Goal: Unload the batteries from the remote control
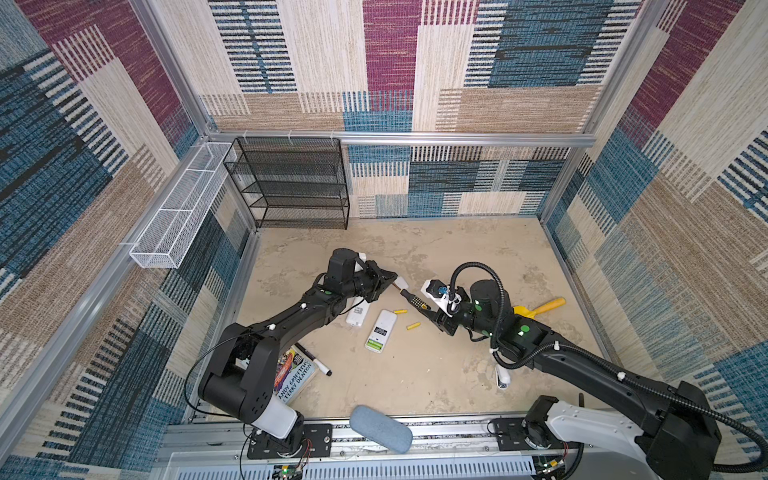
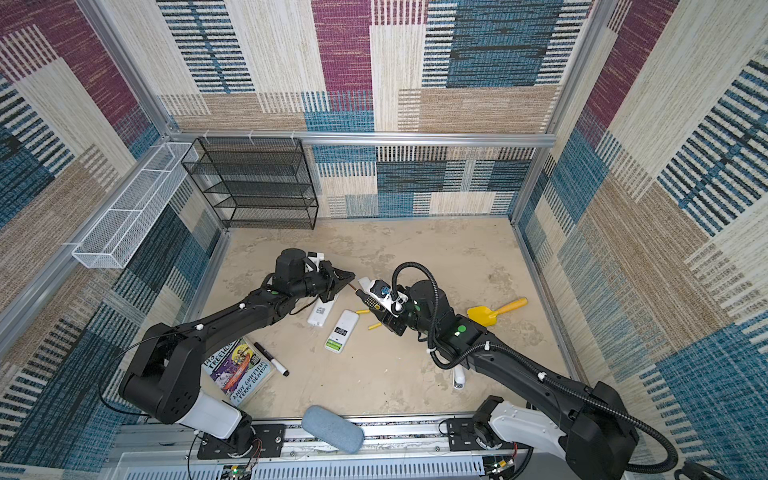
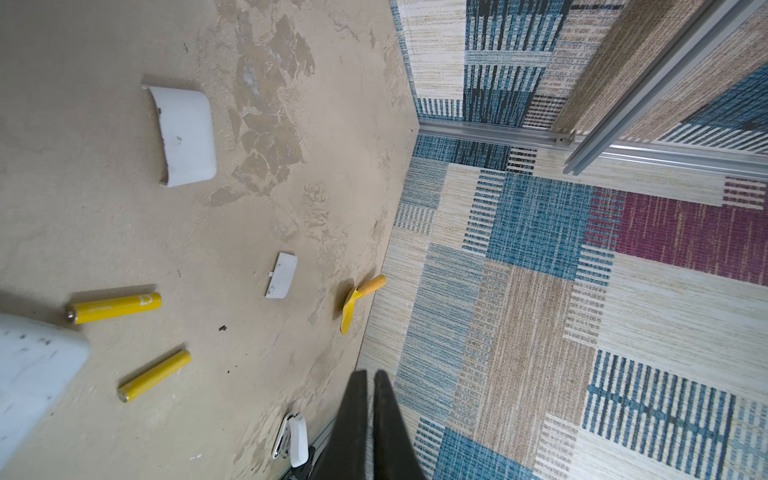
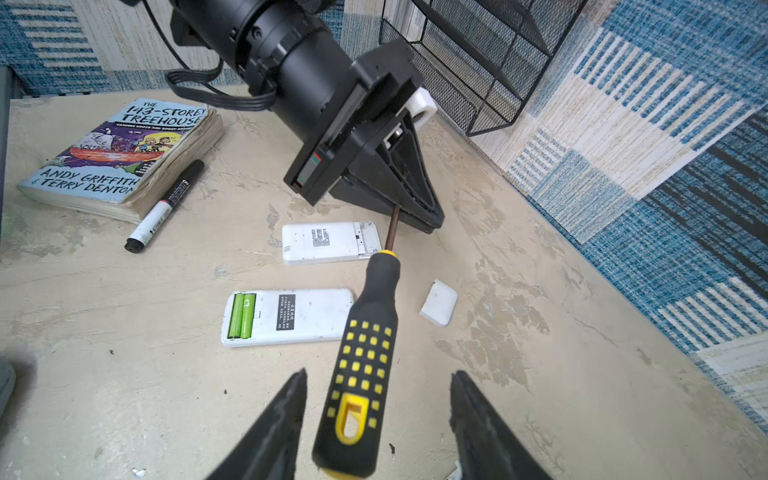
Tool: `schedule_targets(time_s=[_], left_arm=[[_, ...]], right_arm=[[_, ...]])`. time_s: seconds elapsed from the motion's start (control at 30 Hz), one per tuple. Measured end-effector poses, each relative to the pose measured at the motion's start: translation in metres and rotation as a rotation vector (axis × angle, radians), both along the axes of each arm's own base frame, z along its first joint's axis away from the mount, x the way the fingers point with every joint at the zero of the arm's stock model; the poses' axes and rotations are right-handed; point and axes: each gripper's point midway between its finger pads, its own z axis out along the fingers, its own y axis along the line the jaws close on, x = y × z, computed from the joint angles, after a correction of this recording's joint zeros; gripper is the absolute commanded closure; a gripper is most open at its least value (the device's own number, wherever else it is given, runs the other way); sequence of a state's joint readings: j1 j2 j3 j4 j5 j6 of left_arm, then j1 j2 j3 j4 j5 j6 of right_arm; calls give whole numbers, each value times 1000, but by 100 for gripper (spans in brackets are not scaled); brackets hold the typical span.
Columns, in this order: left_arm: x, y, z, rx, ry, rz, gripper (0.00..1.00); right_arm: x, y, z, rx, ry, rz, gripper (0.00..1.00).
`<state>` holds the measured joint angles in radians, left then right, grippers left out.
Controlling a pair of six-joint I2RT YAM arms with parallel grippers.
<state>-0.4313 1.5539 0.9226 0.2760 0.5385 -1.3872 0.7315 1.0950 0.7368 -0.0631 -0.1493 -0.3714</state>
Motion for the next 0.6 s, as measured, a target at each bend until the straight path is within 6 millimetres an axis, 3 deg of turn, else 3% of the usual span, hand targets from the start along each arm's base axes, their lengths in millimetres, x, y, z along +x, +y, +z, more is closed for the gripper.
schedule_targets(time_s=[0.3,0.43,0.6], left_arm=[[1,-1,5,-51,6,8,100],[2,-1,4,-59,3,10,100],[1,-3,3,-79,16,-3,100]], right_arm=[[-6,2,-17,-10,53,28,54],[-5,4,-16,1,55,28,56],[-2,5,-14,15,49,24,64]])
